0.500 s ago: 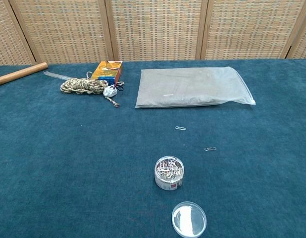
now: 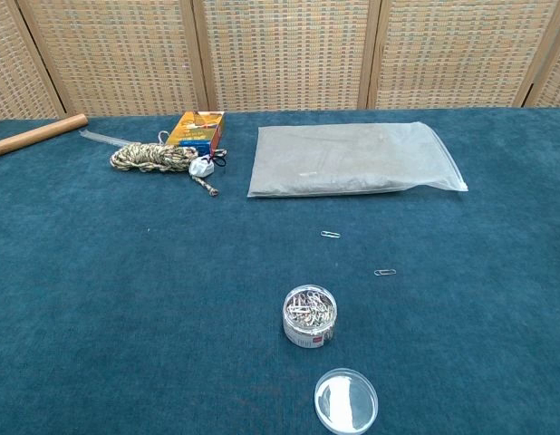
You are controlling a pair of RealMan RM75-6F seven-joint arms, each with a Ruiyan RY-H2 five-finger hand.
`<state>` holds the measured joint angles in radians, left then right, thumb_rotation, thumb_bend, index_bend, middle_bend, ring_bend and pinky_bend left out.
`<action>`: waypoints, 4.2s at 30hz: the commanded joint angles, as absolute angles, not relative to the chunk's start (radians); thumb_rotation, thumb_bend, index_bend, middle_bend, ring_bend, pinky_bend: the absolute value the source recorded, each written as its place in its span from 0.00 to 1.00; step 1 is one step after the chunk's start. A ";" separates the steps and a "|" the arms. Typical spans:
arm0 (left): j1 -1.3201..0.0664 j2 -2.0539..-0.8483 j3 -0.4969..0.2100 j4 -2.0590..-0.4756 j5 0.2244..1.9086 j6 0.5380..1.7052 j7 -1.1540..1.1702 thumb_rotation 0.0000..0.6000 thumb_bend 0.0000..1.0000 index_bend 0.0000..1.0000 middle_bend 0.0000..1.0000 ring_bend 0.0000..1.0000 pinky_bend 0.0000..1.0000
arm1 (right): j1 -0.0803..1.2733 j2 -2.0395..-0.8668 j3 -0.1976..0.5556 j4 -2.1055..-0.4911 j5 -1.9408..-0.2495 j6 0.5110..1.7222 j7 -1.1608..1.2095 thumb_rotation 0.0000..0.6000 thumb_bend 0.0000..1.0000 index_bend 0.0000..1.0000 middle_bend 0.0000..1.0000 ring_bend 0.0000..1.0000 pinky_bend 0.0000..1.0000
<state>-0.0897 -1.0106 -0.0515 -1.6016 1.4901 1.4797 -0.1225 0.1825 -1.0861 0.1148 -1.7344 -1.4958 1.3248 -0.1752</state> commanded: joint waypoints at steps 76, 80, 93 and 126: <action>-0.138 -1.033 -0.068 -1.576 1.406 1.372 -0.093 1.00 0.00 0.00 0.00 0.00 0.00 | 0.830 -1.675 0.123 -1.368 -0.844 0.833 -0.509 1.00 0.32 0.56 0.00 0.00 0.00; -0.138 -1.033 -0.068 -1.575 1.404 1.369 -0.095 1.00 0.00 0.00 0.00 0.00 0.00 | 0.828 -1.681 0.120 -1.364 -0.859 0.836 -0.497 1.00 0.35 0.63 0.00 0.00 0.00; -0.139 -1.031 -0.065 -1.578 1.409 1.369 -0.098 1.00 0.00 0.00 0.00 0.00 0.00 | 0.825 -1.660 0.124 -1.384 -0.864 0.846 -0.489 1.00 0.44 0.65 0.00 0.00 0.01; -0.141 -1.031 -0.061 -1.577 1.416 1.369 -0.102 1.00 0.00 0.00 0.00 0.00 0.00 | 0.890 -1.624 0.126 -1.671 -0.962 0.865 -0.495 1.00 0.46 0.65 0.00 0.00 0.01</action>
